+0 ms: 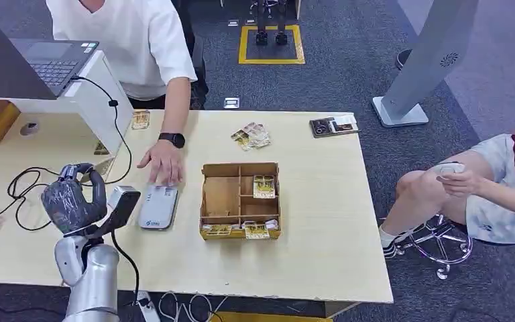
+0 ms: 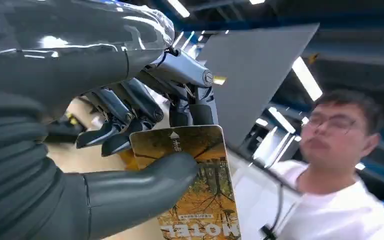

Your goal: Pass the card to the sensor for recognition and then transmit it.

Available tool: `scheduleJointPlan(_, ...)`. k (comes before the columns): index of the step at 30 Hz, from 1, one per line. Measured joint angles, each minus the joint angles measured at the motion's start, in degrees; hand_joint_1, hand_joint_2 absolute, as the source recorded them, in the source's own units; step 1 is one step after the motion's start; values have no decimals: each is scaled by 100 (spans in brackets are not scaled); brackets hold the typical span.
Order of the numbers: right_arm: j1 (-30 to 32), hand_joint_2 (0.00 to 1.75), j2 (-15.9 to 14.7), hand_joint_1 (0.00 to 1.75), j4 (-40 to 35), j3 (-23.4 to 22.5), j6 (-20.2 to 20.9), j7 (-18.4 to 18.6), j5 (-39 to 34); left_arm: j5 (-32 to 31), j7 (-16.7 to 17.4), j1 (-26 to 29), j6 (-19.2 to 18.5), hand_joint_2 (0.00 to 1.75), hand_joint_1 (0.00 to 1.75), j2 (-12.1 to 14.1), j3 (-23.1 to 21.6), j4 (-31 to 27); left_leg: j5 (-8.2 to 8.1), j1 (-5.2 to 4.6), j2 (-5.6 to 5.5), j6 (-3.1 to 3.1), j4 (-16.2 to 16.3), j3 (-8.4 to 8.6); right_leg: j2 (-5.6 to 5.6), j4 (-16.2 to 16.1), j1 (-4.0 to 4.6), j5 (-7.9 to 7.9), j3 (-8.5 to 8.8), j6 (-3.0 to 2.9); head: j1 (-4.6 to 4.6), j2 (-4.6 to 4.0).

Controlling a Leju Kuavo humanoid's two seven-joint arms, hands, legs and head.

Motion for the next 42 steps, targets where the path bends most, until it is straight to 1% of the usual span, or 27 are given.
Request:
scheduleJointPlan(2,0,175,0,0,0,5,0,0,0,53,-90,23,0,175,175,-112,0,-237,0,0,0,0,0,1,0,0,0,0,0,0,0,0)
scheduleJointPlan(4,2,175,0,0,0,7,0,-2,0,59,-112,65,-2,175,175,-203,-2,-490,0,0,1,0,0,2,2,0,0,0,0,0,0,0)
scheduleJointPlan(6,1,175,0,0,0,9,0,0,0,70,-99,97,-2,175,175,-265,-6,-620,0,1,1,0,0,2,1,0,0,0,0,0,0,0)
scheduleJointPlan(8,1,175,0,0,0,9,-2,0,0,175,175,176,-2,175,175,-307,-112,-746,0,0,1,0,0,4,2,0,0,0,-1,0,0,0)
scheduleJointPlan(9,2,175,0,0,0,9,-2,4,0,213,374,227,-2,175,175,-306,-283,-807,0,2,1,0,0,4,2,0,1,0,-2,0,-2,0)
scheduleJointPlan(13,-6,175,0,0,0,9,2,7,0,-66,410,238,-2,175,175,-306,-864,-971,2,1,-14,0,0,-2,-13,1,1,0,3,0,4,0)
scheduleJointPlan(17,0,175,0,0,0,13,26,2,0,-680,634,203,-2,175,175,-300,-1318,-1161,2,0,-13,0,2,-1,-13,0,0,1,4,1,4,0)
scheduleJointPlan(19,-1,175,-6,0,0,20,44,2,0,-926,884,206,-2,175,175,-276,-1525,-1172,2,0,-13,0,2,-1,-13,-1,0,1,4,1,4,0)
scheduleJointPlan(22,0,175,-15,0,0,35,63,2,0,-1105,1264,257,-2,175,175,-228,-1833,-1172,2,0,-12,0,2,0,-11,-1,0,1,3,1,2,0)
scheduleJointPlan(24,-1,175,-17,0,0,52,66,2,0,-1195,1415,297,-2,175,175,-195,-2012,-1172,2,0,-12,0,2,0,-11,-1,0,0,3,1,4,0)
scheduleJointPlan(29,0,175,-22,0,-2,61,61,-11,0,-1514,2136,447,-2,175,175,-79,-2491,-1137,2,0,-12,0,1,1,-11,-1,0,0,2,1,4,0)
scheduleJointPlan(33,2,175,-24,0,-2,61,66,-22,0,-1724,2844,517,-2,175,175,151,-2927,-1069,2,0,-11,0,1,1,-10,0,0,0,2,1,4,0)
scheduleJointPlan(36,2,175,-28,0,-2,61,66,-22,0,-1812,3134,536,-2,175,175,306,-3178,-980,2,0,-11,0,1,1,-11,0,0,0,3,1,4,0)
scheduleJointPlan(39,3,175,-35,0,-11,61,59,-28,2,-1805,3646,535,-2,175,175,502,-3473,-840,2,0,-6,0,2,2,-6,0,0,0,3,1,4,0)
scheduleJointPlan(41,4,175,-37,0,-13,61,63,-31,0,-1792,3802,534,-2,175,175,622,-3641,-727,2,0,-7,0,2,2,-6,-1,0,0,2,1,4,0)
scheduleJointPlan(42,4,175,-37,0,-13,61,68,-33,0,-1785,3831,535,-2,175,162,653,-3688,-687,2,0,-8,0,2,2,-6,-1,0,0,2,1,4,0)
